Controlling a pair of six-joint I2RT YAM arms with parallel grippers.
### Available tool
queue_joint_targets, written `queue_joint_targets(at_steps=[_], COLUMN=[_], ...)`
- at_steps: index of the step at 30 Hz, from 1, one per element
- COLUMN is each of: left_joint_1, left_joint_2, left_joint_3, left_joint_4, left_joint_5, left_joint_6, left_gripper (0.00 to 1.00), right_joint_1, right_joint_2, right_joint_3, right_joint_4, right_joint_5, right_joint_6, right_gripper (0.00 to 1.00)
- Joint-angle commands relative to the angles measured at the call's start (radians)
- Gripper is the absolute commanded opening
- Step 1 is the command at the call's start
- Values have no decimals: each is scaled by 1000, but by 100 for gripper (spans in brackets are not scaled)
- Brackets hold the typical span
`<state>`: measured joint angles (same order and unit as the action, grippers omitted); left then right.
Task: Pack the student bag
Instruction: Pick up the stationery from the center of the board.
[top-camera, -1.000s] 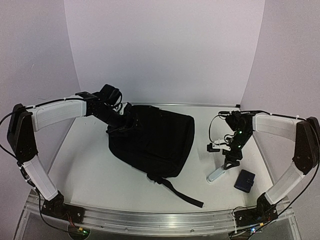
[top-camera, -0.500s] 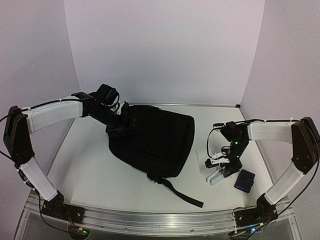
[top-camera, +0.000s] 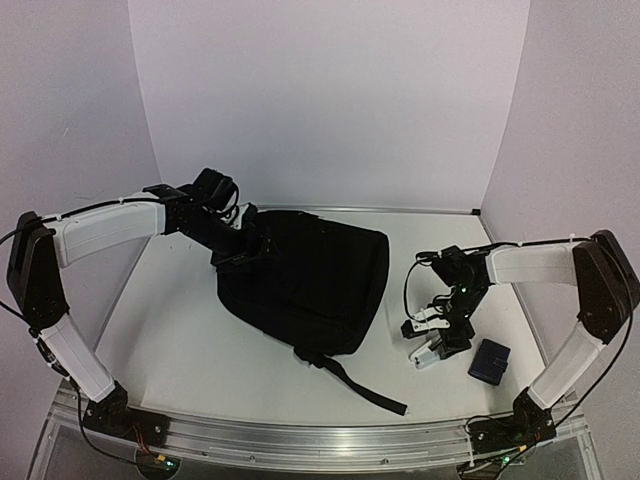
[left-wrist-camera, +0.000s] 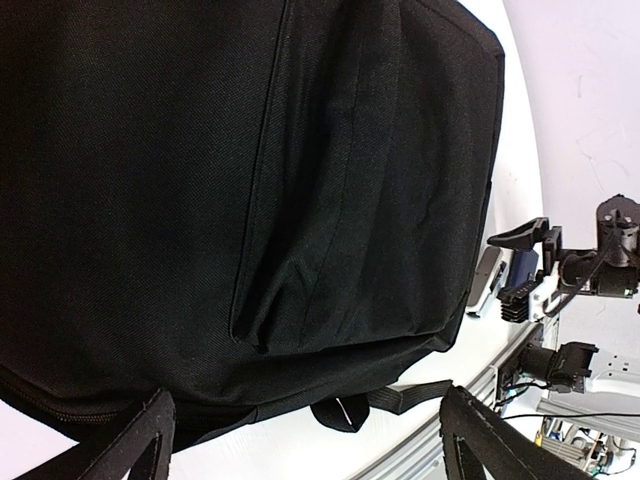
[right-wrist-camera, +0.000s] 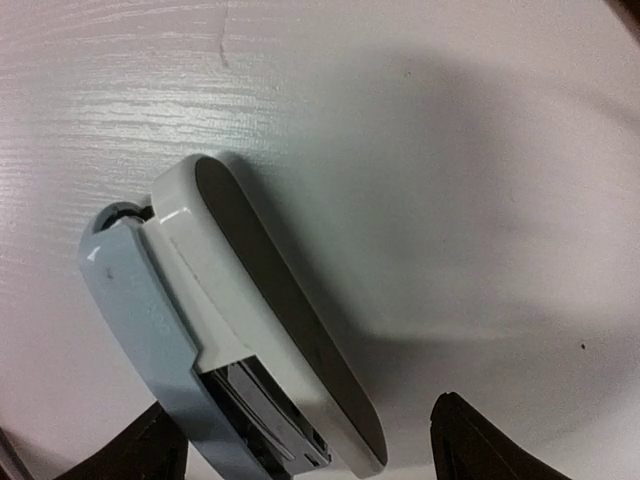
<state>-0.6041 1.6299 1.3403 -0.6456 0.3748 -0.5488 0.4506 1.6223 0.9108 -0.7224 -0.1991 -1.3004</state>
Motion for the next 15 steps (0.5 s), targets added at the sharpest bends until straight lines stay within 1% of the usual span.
queue_joint_targets(at_steps=[1,4,6,7,10,13,15], left_joint_1=[-1,-1,-1,-1,0,2,7], left_joint_2=[-16,-26,-27,-27,-33,-38,-35], left_joint_3=[29,24,25,25,21,24,34], left_joint_4=[13,18,16,17,32,53,66], left_joint_5=[-16,-22,-25,-24,-12,8,34], left_joint_6=[15,13,12,10,-4,-24,-33], left_gripper=[92,92,91,91,90,90,89], right_joint_1=[5,6,6,6,6,5,5], right_joint_2=[42,16,2,2,14,13,7], right_joint_3=[7,-39,-67,-70,-25,77,173], right_joint_4=[28,28,37,46,50,28,-6], right_joint_5=[25,39,42,43,18,-57,-135], right_joint_6=[-12,-64,-79,-73,-14,121,209], right_gripper=[80,80,74,68,43,29,27])
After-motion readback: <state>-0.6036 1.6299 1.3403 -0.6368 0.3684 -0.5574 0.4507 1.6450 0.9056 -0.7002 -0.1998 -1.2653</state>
